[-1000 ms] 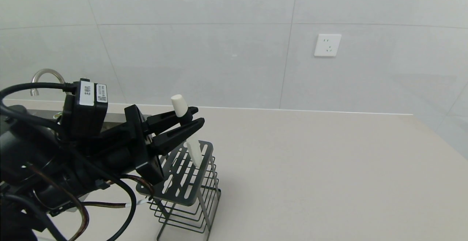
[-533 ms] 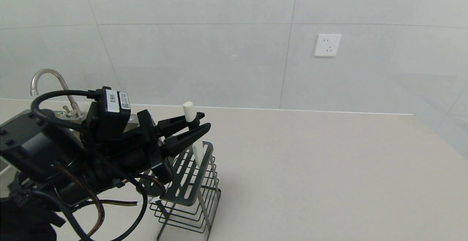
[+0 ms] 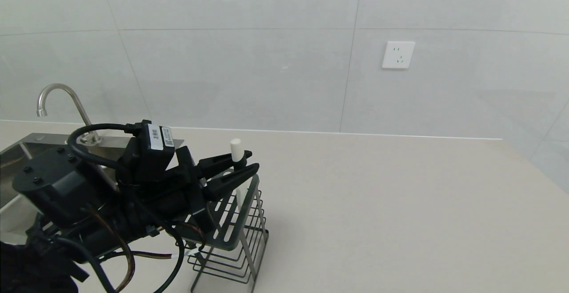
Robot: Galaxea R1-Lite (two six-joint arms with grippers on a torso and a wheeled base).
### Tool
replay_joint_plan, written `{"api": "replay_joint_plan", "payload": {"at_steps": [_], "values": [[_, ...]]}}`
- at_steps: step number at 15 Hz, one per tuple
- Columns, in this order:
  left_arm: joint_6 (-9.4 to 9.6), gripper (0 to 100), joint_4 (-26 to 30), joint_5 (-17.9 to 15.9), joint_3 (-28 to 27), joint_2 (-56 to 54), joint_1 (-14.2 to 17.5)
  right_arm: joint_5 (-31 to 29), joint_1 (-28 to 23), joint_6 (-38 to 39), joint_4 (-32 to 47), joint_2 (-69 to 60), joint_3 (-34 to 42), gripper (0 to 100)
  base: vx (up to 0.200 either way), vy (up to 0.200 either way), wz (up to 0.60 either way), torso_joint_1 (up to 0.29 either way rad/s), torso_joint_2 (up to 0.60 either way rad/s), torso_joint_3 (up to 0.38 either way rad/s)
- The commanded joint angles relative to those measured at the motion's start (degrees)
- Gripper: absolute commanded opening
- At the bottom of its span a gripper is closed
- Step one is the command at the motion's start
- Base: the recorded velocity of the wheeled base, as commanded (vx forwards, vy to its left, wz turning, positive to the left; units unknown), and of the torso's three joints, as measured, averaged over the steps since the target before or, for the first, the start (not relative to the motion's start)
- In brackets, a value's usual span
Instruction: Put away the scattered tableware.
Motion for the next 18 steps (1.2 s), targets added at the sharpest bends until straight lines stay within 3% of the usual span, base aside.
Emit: {"api": "replay_joint_plan", "payload": {"at_steps": [1,8,14,16,18], "values": [[-0.01,100,-0.01,0.04,0.08,0.92,0.0,0.02,0.01,0.0,0.01,0.1,0.0,100,0.0,0.0,0.0,0.0,0.0,0.0],[-0.18,100,-1.15,0.12,-0.36,0.04,0.0,0.02,0.01,0.0,-0.07,0.1,0.0,100,0.0,0.0,0.0,0.0,0.0,0.0],[-0.71,100,-1.33,0.39,0.69,-13.76,1.67,0.02,0.01,0.0,0.01,0.1,0.0,100,0.0,0.0,0.0,0.0,0.0,0.0],[-0.71,100,-1.15,0.47,4.82,-24.31,6.42,0.02,0.01,0.0,-0.07,0.1,0.0,100,0.0,0.0,0.0,0.0,0.0,0.0],[-0.71,100,0.78,0.39,12.65,-35.38,12.13,0.02,0.01,0.0,-0.07,0.1,0.0,100,0.0,0.0,0.0,0.0,0.0,0.0]]}}
